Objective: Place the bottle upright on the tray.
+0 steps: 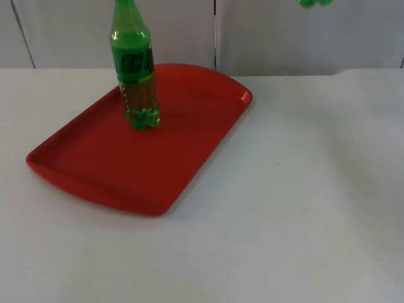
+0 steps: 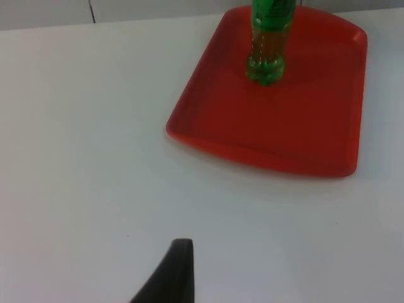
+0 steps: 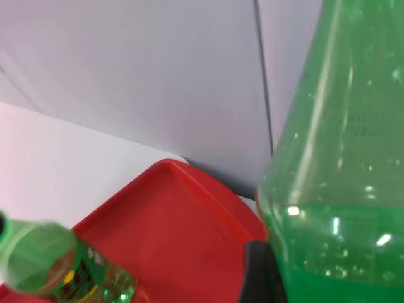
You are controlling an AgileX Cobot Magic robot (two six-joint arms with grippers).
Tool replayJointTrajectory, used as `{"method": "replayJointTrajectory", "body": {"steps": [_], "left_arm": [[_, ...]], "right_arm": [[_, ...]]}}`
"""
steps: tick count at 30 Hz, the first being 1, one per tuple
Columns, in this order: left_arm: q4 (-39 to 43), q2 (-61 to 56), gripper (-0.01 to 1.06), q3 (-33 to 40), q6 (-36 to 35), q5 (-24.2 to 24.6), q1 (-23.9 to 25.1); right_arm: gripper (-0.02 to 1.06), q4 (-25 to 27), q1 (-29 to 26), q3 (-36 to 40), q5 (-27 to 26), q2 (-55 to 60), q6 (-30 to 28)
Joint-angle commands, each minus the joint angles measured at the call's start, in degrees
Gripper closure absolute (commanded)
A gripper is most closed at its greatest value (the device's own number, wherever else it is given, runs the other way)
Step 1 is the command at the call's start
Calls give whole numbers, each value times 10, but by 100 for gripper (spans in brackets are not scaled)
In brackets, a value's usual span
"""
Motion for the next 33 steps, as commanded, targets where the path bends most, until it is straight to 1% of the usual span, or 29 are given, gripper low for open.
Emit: {"method": "replayJointTrajectory", "body": {"steps": [1,3,4,5,6,8,10,11,14,16,17,18,21,22,23,27,28,30,31,32,33], "left_arm": [[-3,-3,0,2,-3,1,-1],[-3,-3,0,2,-3,1,-1],[-3,-3,0,2,-3,1,-1],[-3,-3,0,2,-3,1,-1],[-3,-3,0,2,-3,1,-1],[-3,-3,0,2,-3,1,-1],[-3,-3,0,2,-3,1,-1],[-3,-3,0,2,-3,1,-1],[-3,-3,0,2,-3,1,-1],[-3,-3,0,2,-3,1,-1],[-3,-3,0,2,-3,1,-1],[-3,-3,0,2,-3,1,-1],[-3,-3,0,2,-3,1,-1],[-3,-3,0,2,-3,1,-1],[-3,-3,0,2,-3,1,-1],[-3,-3,0,2,-3,1,-1],[-3,-3,0,2,-3,1,-1],[-3,-3,0,2,-3,1,-1],[-3,-3,0,2,-3,1,-1],[-3,-3,0,2,-3,1,-1],[-3,-3,0,2,-3,1,-1]], "right_arm": [[105,-9,6,-3,18,-21,-10],[105,-9,8,16,17,-42,8],[105,-9,8,32,7,-55,11],[105,-9,8,54,2,-72,5],[105,-9,8,54,2,-72,5],[105,-9,9,101,-2,-110,2],[105,-9,9,159,-17,-152,-19],[105,-9,9,159,-17,-152,-19],[105,-11,21,261,-82,-212,-58],[105,-10,36,336,-171,-249,-62],[105,-10,36,336,-171,-249,-62],[105,-10,46,369,-227,-262,-63],[105,5,75,467,-368,-289,-84],[105,5,75,467,-368,-289,-84],[105,8,88,500,-429,-294,-100],[105,9,113,583,-627,-289,-100],[105,9,113,583,-627,-289,-100],[105,4,123,620,-744,-284,-100],[105,0,124,637,-794,-280,-100],[105,0,129,649,-841,-275,-100],[105,-5,129,654,-868,-267,-103]]}}
